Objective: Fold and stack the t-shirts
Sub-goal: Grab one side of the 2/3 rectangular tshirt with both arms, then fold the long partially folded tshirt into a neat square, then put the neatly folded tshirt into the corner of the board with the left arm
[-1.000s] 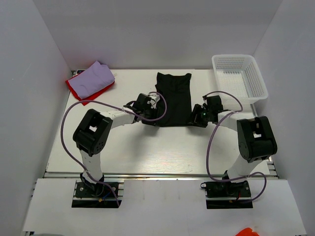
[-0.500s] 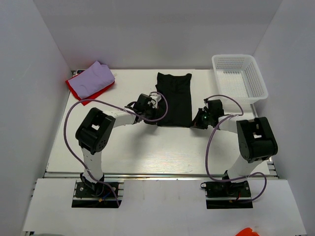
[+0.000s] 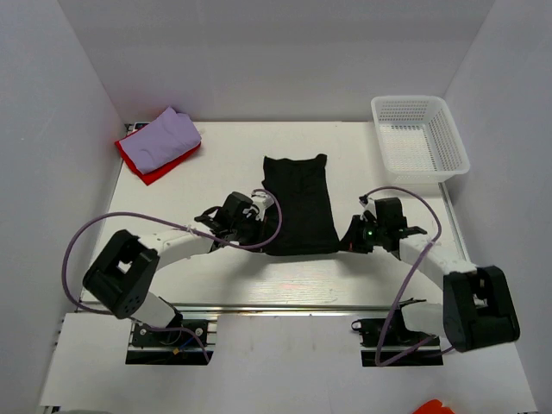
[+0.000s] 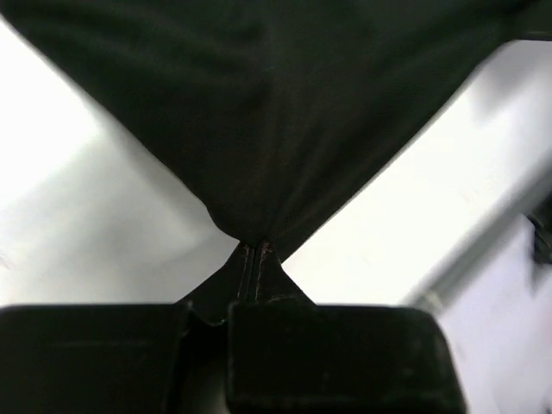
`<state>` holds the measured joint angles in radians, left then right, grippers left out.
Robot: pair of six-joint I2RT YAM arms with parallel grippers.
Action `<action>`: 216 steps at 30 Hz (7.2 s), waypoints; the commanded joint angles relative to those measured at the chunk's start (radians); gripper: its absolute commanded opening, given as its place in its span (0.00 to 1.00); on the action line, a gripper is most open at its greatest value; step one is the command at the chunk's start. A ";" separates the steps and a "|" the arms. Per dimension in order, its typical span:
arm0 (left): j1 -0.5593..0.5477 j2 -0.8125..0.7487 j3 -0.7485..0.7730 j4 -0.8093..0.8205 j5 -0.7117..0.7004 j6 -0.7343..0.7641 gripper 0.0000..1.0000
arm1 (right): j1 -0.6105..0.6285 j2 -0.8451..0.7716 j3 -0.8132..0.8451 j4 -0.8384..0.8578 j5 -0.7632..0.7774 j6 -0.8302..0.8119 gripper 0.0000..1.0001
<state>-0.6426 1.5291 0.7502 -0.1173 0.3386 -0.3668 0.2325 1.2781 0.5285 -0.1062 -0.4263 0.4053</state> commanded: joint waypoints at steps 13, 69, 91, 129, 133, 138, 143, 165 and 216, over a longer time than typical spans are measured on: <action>-0.066 -0.297 0.191 -0.352 0.119 -0.055 0.00 | 0.005 -0.333 0.191 -0.395 -0.126 -0.103 0.00; 0.294 0.516 0.975 -0.479 -0.239 -0.139 0.00 | -0.055 0.797 1.097 -0.224 -0.106 0.023 0.00; 0.284 0.447 0.844 -0.125 0.125 0.157 1.00 | 0.019 0.635 0.905 -0.003 -0.163 -0.023 0.90; 0.274 0.632 1.132 -0.234 -0.010 0.166 1.00 | -0.081 0.605 0.688 0.533 -0.207 0.244 0.90; 0.274 0.502 0.933 -0.225 -0.038 0.146 1.00 | -0.084 0.433 0.547 0.474 -0.155 0.158 0.90; 0.256 0.415 0.761 -0.220 -0.091 0.101 1.00 | -0.087 0.256 0.359 0.461 -0.126 0.161 0.90; 0.247 0.466 0.713 -0.238 -0.102 0.077 1.00 | -0.084 0.107 0.213 0.436 -0.095 0.173 0.90; 0.100 0.756 0.940 -0.427 -0.437 0.086 0.42 | -0.088 -0.108 0.179 0.292 -0.060 0.115 0.90; 0.523 0.721 1.606 -0.365 -0.667 0.373 0.00 | -0.087 -0.057 0.215 0.237 -0.037 0.059 0.90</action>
<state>-0.1543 2.2871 2.2860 -0.5564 -0.3382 -0.0017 0.1497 1.2137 0.6975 0.1204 -0.4442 0.4858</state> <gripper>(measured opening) 0.034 0.904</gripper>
